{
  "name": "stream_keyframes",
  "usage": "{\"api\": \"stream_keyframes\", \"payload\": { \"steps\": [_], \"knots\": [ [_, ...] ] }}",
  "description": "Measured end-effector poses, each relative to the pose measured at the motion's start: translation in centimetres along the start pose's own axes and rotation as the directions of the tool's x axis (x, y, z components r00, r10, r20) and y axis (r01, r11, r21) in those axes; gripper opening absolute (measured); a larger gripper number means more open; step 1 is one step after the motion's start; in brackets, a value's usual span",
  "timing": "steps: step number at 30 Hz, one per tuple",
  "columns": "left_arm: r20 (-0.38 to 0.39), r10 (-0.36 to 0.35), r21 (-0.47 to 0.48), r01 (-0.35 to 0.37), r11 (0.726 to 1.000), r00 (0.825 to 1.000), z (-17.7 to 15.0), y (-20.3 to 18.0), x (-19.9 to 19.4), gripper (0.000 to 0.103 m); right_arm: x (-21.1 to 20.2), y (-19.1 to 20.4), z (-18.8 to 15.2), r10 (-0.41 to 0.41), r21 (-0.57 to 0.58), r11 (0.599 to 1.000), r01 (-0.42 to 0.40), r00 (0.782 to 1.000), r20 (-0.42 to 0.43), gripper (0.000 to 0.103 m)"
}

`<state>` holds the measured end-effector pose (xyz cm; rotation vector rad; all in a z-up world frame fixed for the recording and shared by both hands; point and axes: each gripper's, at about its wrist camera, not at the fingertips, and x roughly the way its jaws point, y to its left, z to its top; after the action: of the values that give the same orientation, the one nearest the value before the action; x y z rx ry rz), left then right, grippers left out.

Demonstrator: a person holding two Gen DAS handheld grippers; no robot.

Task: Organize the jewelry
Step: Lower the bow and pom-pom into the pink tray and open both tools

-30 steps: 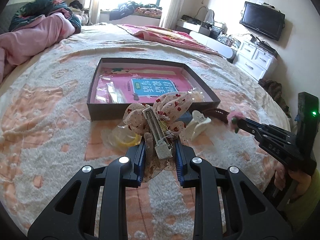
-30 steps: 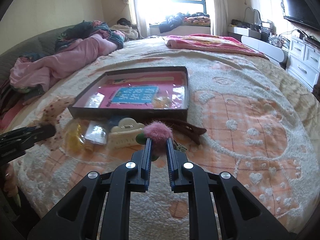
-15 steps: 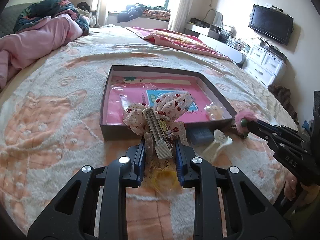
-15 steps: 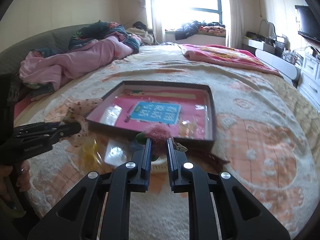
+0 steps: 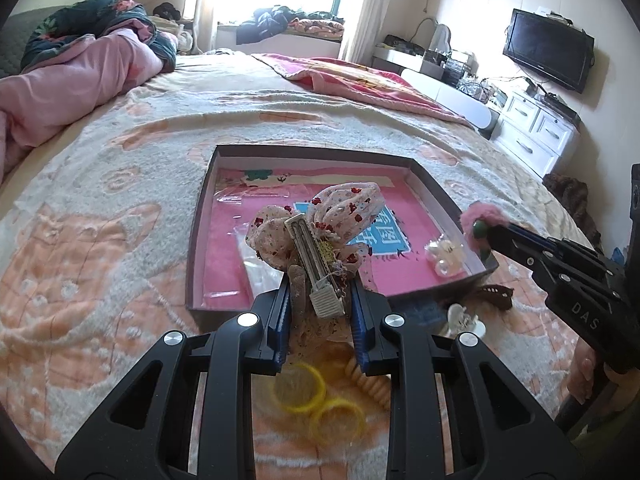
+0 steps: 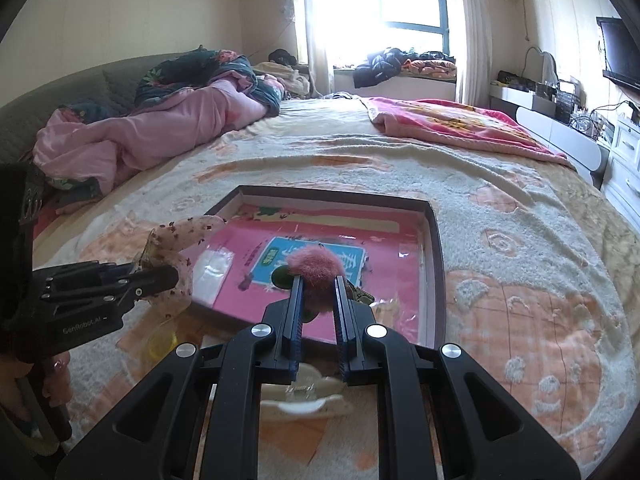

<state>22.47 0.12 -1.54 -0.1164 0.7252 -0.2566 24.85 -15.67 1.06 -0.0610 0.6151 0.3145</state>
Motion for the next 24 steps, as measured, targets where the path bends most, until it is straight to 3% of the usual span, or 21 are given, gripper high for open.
{"api": "stream_keyframes", "payload": {
  "steps": [24],
  "knots": [
    [-0.09,-0.024,0.038,0.028,0.999,0.996,2.2,-1.7,6.8,0.02,7.3,-5.5,1.9,-0.093,0.028,0.995,0.096,0.991,-0.095,0.014]
  ]
}}
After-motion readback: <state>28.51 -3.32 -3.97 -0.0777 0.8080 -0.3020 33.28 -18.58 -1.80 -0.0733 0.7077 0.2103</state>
